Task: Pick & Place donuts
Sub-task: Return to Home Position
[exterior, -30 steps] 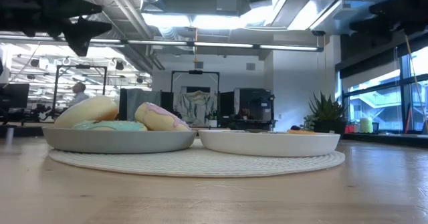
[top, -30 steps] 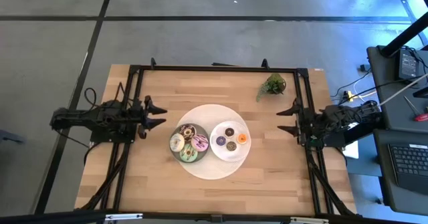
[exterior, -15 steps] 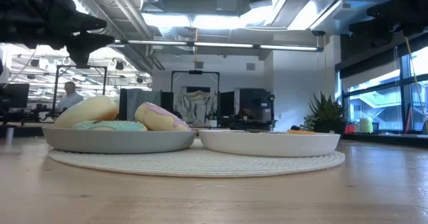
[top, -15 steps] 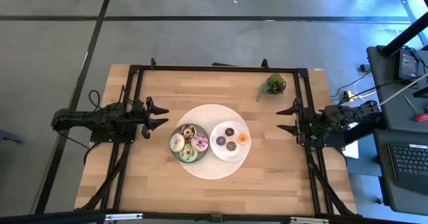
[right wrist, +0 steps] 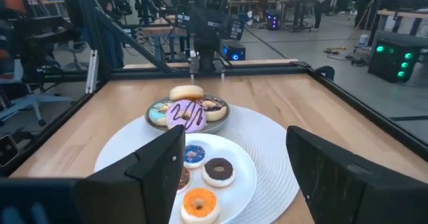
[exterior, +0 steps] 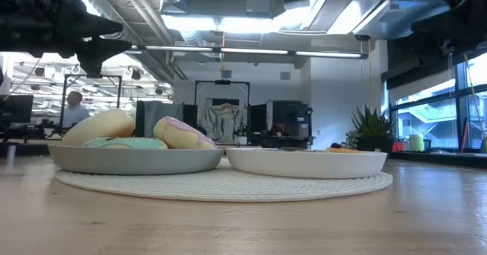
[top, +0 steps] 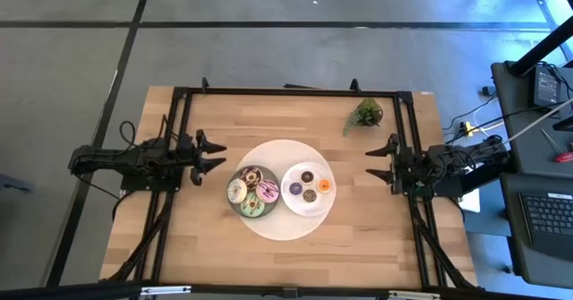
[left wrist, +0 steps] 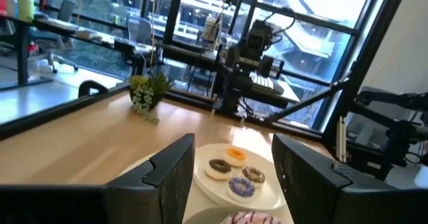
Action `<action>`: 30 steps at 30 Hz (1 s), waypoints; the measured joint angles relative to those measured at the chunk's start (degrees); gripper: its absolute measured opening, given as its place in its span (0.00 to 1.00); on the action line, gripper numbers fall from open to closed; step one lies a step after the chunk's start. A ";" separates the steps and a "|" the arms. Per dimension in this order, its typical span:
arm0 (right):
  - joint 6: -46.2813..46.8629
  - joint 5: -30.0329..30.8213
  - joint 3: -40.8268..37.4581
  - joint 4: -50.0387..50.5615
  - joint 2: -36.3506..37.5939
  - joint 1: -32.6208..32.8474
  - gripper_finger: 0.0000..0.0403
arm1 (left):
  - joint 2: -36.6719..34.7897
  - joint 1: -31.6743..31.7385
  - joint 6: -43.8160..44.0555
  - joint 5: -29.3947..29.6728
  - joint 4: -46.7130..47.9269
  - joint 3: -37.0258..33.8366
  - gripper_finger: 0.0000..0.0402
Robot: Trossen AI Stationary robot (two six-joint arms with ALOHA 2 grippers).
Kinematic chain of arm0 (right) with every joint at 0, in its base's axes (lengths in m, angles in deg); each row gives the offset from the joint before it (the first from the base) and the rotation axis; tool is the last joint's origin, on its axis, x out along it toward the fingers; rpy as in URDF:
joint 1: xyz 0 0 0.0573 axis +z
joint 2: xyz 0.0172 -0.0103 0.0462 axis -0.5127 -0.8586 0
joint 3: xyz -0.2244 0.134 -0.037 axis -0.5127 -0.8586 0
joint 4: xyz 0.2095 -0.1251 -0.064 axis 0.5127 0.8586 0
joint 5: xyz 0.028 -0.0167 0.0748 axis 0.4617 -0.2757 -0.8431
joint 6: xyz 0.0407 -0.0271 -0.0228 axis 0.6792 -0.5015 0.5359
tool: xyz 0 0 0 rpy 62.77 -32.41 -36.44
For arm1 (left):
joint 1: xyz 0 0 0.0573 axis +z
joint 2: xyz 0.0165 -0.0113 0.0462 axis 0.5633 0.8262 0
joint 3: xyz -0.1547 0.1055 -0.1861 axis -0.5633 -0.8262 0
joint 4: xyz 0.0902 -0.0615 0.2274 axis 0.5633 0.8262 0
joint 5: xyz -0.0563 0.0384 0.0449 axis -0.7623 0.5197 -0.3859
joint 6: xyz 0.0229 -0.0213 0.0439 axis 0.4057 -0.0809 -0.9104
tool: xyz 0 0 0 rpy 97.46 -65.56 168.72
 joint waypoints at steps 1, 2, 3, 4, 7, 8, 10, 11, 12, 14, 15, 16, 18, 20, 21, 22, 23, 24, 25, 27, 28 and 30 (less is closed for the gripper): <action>0.04 0.13 -0.02 -0.12 -0.01 -0.02 0.65 | -0.11 0.00 -0.24 0.03 -0.28 0.00 0.49; 0.08 0.13 -0.02 -0.18 0.01 0.00 0.65 | -0.11 0.00 -0.52 0.11 -0.32 0.00 0.49; 0.13 0.12 -0.02 -0.19 -0.01 0.00 0.65 | -0.09 0.00 -0.65 0.22 -0.07 0.00 0.49; 0.30 0.13 -0.02 -0.17 -0.01 0.00 0.65 | -0.09 0.00 -0.84 0.35 0.03 0.00 0.49; 1.50 0.13 -0.04 -0.16 -0.01 0.00 0.65 | -0.09 0.00 -0.96 0.45 0.12 0.00 0.49; 1.59 0.13 -0.13 -0.21 -0.01 0.00 0.65 | -0.09 0.00 -0.98 0.45 0.12 0.00 0.49; 1.66 0.13 -0.67 -0.29 0.01 0.00 0.65 | -0.09 0.00 -1.00 0.45 0.14 0.00 0.49; 1.66 0.15 -1.22 -0.50 0.01 0.00 0.65 | -0.09 0.00 -1.05 0.45 0.19 0.00 0.49; 1.64 0.15 -2.02 -1.30 0.01 0.00 0.65 | -0.09 0.00 -1.04 0.45 0.41 0.00 0.49; 1.50 0.13 -4.10 -4.22 0.01 0.00 0.65 | -0.09 0.00 -1.03 0.45 1.11 0.00 0.49; 1.34 0.14 -5.05 -5.53 0.01 0.00 0.65 | -0.09 0.00 -1.05 0.45 1.29 0.00 0.49; 1.29 0.12 -5.76 -6.40 0.01 0.00 0.65 | -0.09 0.00 -1.02 0.45 1.43 0.00 0.49; 0.42 0.19 -5.90 -7.55 0.00 -0.02 0.65 | -0.09 0.00 -1.05 0.46 1.50 0.00 0.49; 0.09 0.30 -5.90 -8.45 0.01 -0.02 0.65 | -0.09 0.00 -1.10 0.47 1.51 0.00 0.49; 0.09 0.31 -5.90 -8.72 0.02 -0.02 0.65 | -0.09 0.00 -1.12 0.47 1.47 0.00 0.49; 0.14 0.28 -5.90 -8.97 -0.01 -0.02 0.65 | -0.09 -0.01 -1.13 0.64 1.53 0.00 0.49; 0.30 0.28 -5.90 -9.02 0.01 -0.02 0.65 | -0.09 0.00 -1.12 0.85 1.70 0.00 0.49; 0.67 0.28 -5.90 -9.03 0.01 -0.02 0.65 | -0.09 0.00 -1.14 1.11 1.90 0.00 0.49; 1.14 0.28 -5.90 -9.01 0.00 -0.02 0.65 | -0.06 0.00 -1.36 1.46 1.86 0.00 0.49; 1.34 0.28 -5.95 -9.28 0.00 -0.02 0.65 | -0.06 0.00 -2.44 1.95 1.84 0.00 0.49; 1.38 0.28 -6.32 -9.83 0.01 -0.02 0.65 | -0.07 0.00 -3.09 2.11 1.82 0.00 0.49; 1.14 0.04 -7.07 -11.63 -0.10 -0.07 0.65 | -0.07 -0.02 -3.75 2.80 1.69 0.00 0.49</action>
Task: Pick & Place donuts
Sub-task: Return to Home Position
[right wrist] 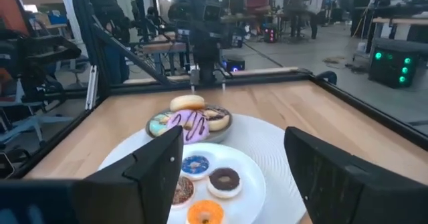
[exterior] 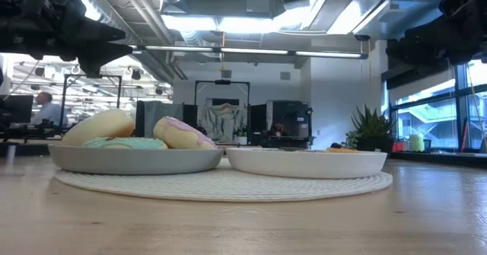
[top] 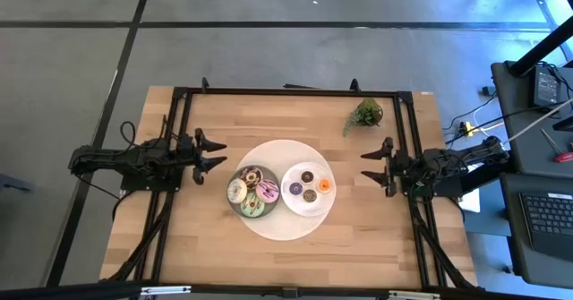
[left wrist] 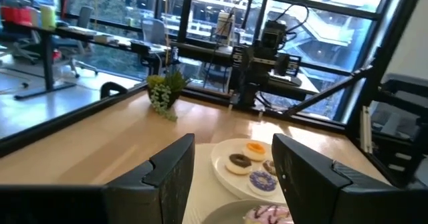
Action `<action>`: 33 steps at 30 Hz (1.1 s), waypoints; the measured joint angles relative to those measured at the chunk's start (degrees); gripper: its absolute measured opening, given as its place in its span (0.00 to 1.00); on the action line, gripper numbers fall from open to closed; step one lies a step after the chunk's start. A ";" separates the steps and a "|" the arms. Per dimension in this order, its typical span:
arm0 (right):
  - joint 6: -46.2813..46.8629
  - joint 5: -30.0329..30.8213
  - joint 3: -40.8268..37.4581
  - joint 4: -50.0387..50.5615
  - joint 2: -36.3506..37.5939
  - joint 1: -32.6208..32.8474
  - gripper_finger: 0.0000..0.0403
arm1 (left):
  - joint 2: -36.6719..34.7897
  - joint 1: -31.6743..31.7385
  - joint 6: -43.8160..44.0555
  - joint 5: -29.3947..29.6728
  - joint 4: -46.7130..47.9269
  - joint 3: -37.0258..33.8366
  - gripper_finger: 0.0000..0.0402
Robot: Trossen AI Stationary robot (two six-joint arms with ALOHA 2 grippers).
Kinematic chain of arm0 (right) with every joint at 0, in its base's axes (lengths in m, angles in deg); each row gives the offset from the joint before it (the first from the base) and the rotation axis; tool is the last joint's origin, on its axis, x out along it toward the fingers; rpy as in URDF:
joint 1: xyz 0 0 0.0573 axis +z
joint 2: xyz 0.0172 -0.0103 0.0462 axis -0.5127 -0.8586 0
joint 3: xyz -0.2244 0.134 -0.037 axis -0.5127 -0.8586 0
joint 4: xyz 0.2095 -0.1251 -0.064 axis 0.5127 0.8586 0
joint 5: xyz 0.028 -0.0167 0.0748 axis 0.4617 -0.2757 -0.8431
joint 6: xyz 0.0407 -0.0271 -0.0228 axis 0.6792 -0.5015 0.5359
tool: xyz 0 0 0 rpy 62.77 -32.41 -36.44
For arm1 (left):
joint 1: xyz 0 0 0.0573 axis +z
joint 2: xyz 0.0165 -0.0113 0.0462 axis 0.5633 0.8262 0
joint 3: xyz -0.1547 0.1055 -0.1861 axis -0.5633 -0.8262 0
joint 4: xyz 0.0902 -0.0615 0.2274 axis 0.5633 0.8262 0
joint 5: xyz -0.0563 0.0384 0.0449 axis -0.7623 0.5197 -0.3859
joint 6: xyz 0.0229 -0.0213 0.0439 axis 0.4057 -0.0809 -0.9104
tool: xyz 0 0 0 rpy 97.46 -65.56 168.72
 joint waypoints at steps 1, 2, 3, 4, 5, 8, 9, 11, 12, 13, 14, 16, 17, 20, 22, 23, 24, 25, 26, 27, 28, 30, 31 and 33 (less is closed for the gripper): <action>-0.73 -0.72 -0.29 -0.68 -0.02 0.00 0.65 | 0.01 0.01 0.02 0.47 -0.08 0.00 0.49; -1.34 -1.98 -0.48 -1.65 0.00 0.00 0.65 | 0.01 0.02 0.19 0.70 -0.12 0.00 0.49; -1.67 -3.27 -0.74 -2.29 0.03 0.00 0.65 | 0.01 0.02 0.57 0.76 -0.15 0.00 0.49; -1.95 -3.78 -0.91 -2.46 0.03 0.00 0.65 | 0.01 0.02 0.89 0.75 -0.17 0.00 0.49; -1.98 -3.89 -1.21 -3.24 -0.01 0.00 0.65 | 0.01 0.02 0.93 0.75 -0.17 0.00 0.49; -2.60 -3.89 -1.91 -5.64 0.03 0.00 0.65 | 0.01 0.02 0.96 0.83 -0.17 0.00 0.49; -2.60 -3.89 -1.91 -5.86 0.03 0.00 0.65 | 0.01 0.01 0.86 0.84 -0.17 0.00 0.49; -2.54 -3.88 -1.91 -6.12 0.03 0.00 0.65 | 0.01 0.01 0.28 0.84 -0.17 0.00 0.49; -2.54 -3.87 -1.91 -6.08 0.03 0.00 0.65 | 0.01 0.02 -0.15 0.86 -0.17 0.00 0.49; -2.56 -3.87 -1.91 -6.08 0.03 0.00 0.65 | 0.01 0.01 -0.89 0.86 -0.17 0.00 0.49; -2.62 -3.87 -1.91 -6.10 0.03 0.00 0.65 | 0.01 0.01 -1.71 0.86 -0.17 0.00 0.49; -2.94 -3.87 -1.91 -5.81 0.03 0.00 0.65 | 0.01 0.02 -3.31 0.86 -0.17 0.00 0.49; -3.40 -3.87 -1.91 -5.56 0.02 0.00 0.65 | 0.01 0.02 -4.34 0.86 -0.18 0.00 0.49; -4.58 -3.89 -1.91 -5.49 -0.04 0.00 0.65 | 0.01 0.02 -6.48 0.86 -0.18 0.00 0.49; -4.49 -3.91 -1.91 -5.49 -0.04 0.00 0.65 | 0.01 0.01 -6.79 0.86 -0.19 0.00 0.49; -4.08 -3.91 -1.91 -5.49 -0.04 0.00 0.65 | 0.01 0.02 -6.79 0.86 -0.19 0.00 0.49; -4.15 -3.91 -1.91 -5.50 -0.04 0.00 0.65 | 0.01 0.02 -6.83 0.86 -0.19 0.00 0.49; -4.67 -3.89 -1.91 -5.51 -0.04 0.00 0.65 | 0.01 0.02 -6.83 0.86 -0.19 0.00 0.49; -5.83 -3.89 -1.91 -5.51 -0.04 0.00 0.65 | 0.01 0.01 -6.83 0.86 -0.19 0.00 0.49; -7.08 -3.91 -1.91 -5.51 -0.04 0.00 0.65 | 0.01 0.02 -6.83 0.86 -0.19 0.00 0.49; -7.70 -3.96 -1.91 -5.51 -0.04 0.00 0.65 | 0.01 0.02 -6.83 0.86 -0.19 0.00 0.49; -8.80 -3.97 -1.91 -5.51 -0.04 0.00 0.65 | 0.01 0.02 -6.83 0.86 -0.19 0.00 0.49; -8.85 -3.99 -1.91 -5.51 -0.04 0.00 0.65 | 0.01 0.02 -6.83 0.86 -0.19 0.00 0.49; -8.62 -4.00 -1.91 -5.51 -0.04 0.00 0.65 | 0.01 0.02 -6.83 0.86 -0.19 0.00 0.49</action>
